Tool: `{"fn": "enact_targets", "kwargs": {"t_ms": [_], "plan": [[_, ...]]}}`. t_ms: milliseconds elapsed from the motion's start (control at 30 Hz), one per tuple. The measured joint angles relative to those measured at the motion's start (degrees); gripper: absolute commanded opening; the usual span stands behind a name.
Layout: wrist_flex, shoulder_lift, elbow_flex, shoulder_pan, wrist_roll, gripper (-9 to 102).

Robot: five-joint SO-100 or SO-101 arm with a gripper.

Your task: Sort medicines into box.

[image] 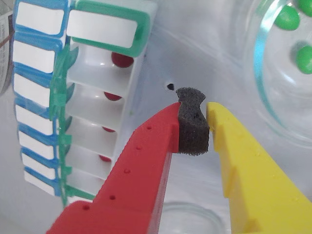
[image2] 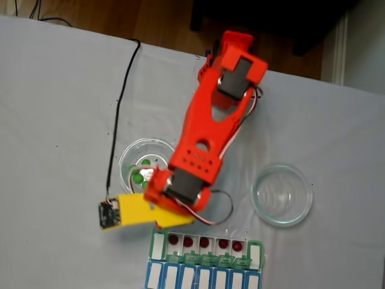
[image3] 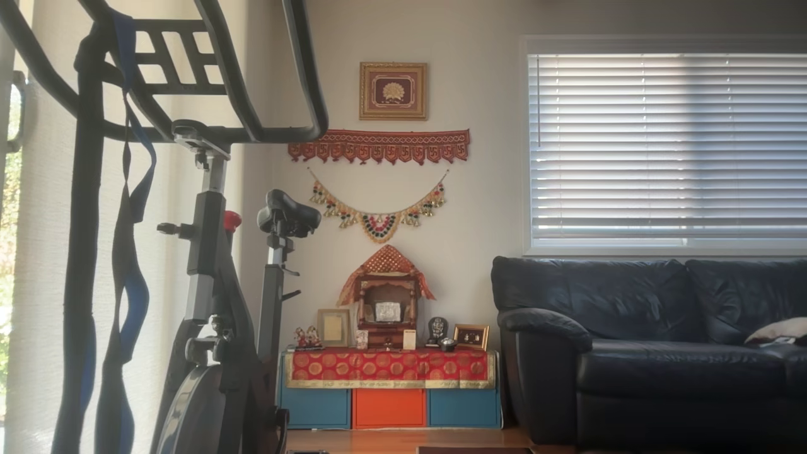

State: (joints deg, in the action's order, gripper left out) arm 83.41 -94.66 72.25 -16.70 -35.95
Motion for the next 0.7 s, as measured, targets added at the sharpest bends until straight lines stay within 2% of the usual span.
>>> {"fn": "enact_targets", "kwargs": {"t_ms": [200, 300, 567, 700], "plan": [[-6.24, -10.99, 15.03, -5.8, -9.14, 1], [-6.86, -14.85, 20.74, -8.0, -11.69, 1], [-11.16, -22.15, 35.86, -9.76, -11.43, 1], [-9.76, -22.41, 36.3, -12.13, -8.79, 1]]}}
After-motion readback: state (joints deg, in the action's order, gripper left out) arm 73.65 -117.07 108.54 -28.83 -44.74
